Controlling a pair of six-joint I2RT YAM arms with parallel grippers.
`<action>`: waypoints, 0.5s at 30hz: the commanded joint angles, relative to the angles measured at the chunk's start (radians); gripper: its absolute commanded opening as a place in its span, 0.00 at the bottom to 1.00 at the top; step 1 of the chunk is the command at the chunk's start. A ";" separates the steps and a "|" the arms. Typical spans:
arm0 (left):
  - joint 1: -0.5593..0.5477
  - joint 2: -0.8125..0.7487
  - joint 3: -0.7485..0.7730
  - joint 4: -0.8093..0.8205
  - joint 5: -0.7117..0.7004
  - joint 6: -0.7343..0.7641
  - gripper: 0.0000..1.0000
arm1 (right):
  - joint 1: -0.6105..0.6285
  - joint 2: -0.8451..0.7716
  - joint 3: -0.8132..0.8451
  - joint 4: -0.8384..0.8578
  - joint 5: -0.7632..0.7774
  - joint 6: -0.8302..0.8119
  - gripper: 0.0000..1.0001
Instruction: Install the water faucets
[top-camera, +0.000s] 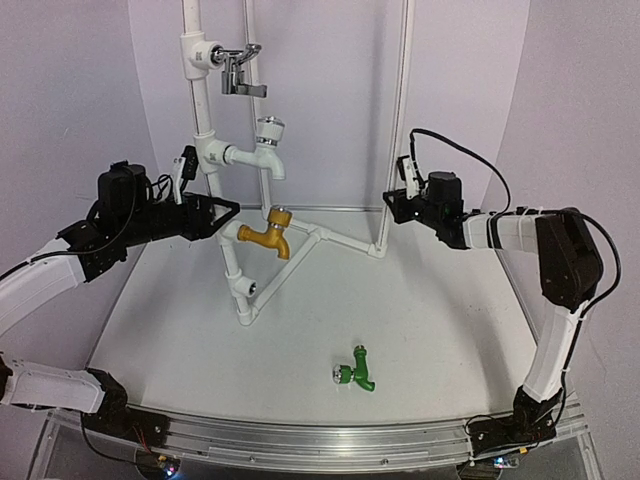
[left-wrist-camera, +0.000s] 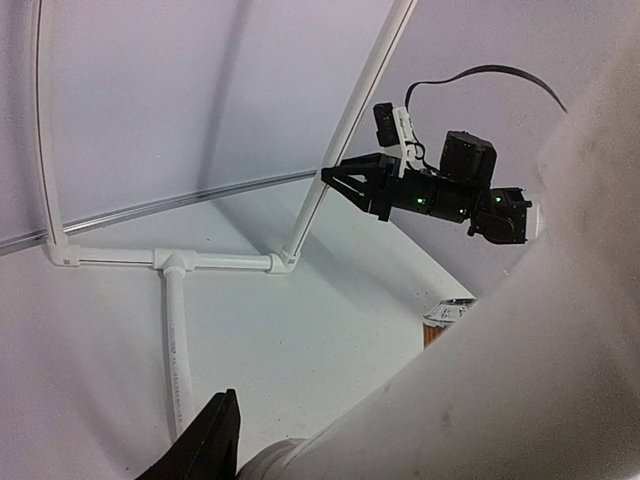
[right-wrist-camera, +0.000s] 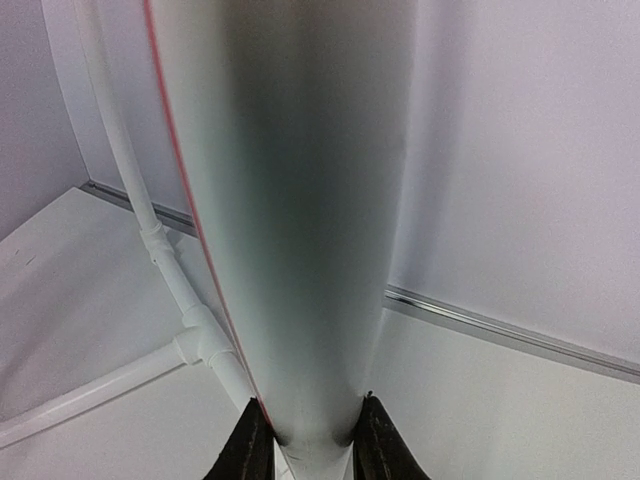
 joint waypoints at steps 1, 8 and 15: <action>-0.016 0.001 0.022 0.061 0.017 -0.195 0.04 | -0.048 -0.011 0.066 -0.250 -0.061 0.076 0.30; -0.016 -0.047 -0.006 0.061 -0.050 -0.186 0.40 | -0.045 -0.151 0.060 -0.478 -0.021 0.238 0.85; -0.024 0.069 0.047 0.067 0.021 -0.182 0.18 | -0.014 -0.307 -0.026 -0.640 -0.045 0.282 0.98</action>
